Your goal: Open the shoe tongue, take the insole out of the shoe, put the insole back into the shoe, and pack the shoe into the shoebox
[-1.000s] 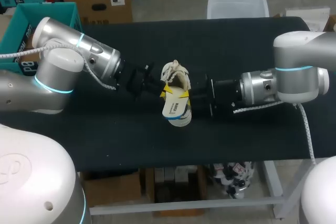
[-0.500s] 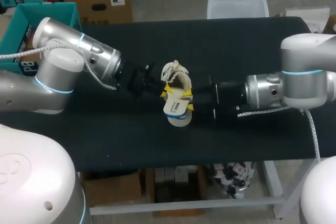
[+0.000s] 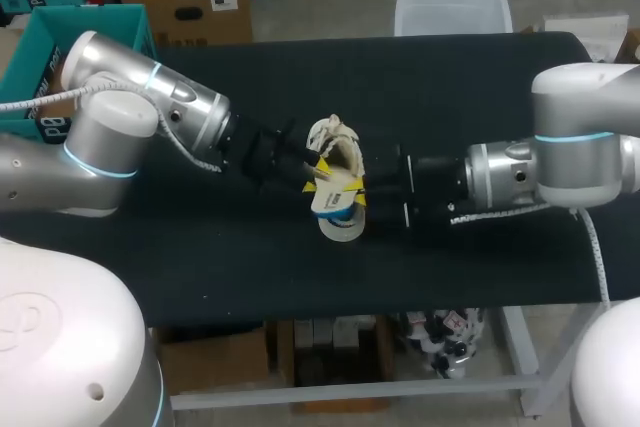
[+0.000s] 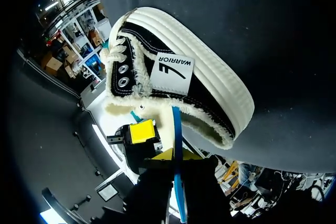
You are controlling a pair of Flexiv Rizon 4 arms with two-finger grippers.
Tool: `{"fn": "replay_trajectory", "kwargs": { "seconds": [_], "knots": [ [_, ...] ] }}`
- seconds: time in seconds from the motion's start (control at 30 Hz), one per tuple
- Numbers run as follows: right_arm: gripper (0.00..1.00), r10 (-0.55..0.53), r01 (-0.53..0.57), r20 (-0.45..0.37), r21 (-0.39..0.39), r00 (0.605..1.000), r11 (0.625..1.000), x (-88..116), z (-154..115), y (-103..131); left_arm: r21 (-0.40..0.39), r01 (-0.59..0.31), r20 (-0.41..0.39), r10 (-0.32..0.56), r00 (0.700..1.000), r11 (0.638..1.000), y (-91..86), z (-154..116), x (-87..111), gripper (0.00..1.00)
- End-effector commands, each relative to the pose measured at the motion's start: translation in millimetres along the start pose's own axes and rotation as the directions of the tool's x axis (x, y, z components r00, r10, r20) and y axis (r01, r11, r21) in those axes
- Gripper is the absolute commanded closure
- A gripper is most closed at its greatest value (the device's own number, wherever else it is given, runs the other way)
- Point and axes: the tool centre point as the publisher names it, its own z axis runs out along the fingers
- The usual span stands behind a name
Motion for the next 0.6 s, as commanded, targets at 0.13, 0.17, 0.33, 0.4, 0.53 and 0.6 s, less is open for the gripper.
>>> {"fn": "replay_trajectory", "kwargs": {
  "seconds": [0.13, 0.17, 0.33, 0.4, 0.53, 0.6],
  "knots": [
    [1.00, 0.000, 0.000, -0.008, -0.001, 1.000, 1.000, -1.1, -0.1, 2.1, 0.011, -0.031, 0.006, 0.031, 0.999, 0.999, -21.2, -5.0, -0.5, 0.78],
    [1.00, 0.000, 0.000, -0.008, -0.001, 1.000, 1.000, -1.1, -0.2, 2.3, 0.011, -0.033, 0.006, 0.033, 0.999, 0.999, -23.2, -5.1, -0.1, 0.92],
    [1.00, 0.004, -0.004, -0.008, -0.005, 1.000, 1.000, -1.3, -0.8, 5.7, 0.019, -0.050, 0.000, 0.050, 0.999, 0.999, -24.6, -1.4, 1.3, 1.00],
    [1.00, 0.006, -0.006, -0.006, -0.006, 1.000, 1.000, -0.6, 0.0, 9.3, 0.012, -0.043, -0.009, 0.043, 0.999, 0.999, -19.9, 1.4, 2.0, 1.00],
    [1.00, 0.011, -0.011, -0.001, 0.000, 1.000, 1.000, 2.4, 1.7, 20.5, 0.004, -0.030, -0.011, 0.030, 0.999, 1.000, -11.1, 3.6, 2.3, 1.00],
    [1.00, 0.015, -0.015, -0.002, 0.004, 1.000, 1.000, 4.7, 2.7, 26.4, -0.008, -0.023, -0.013, 0.023, 1.000, 1.000, -4.8, 4.5, 1.2, 1.00]
  ]
}}
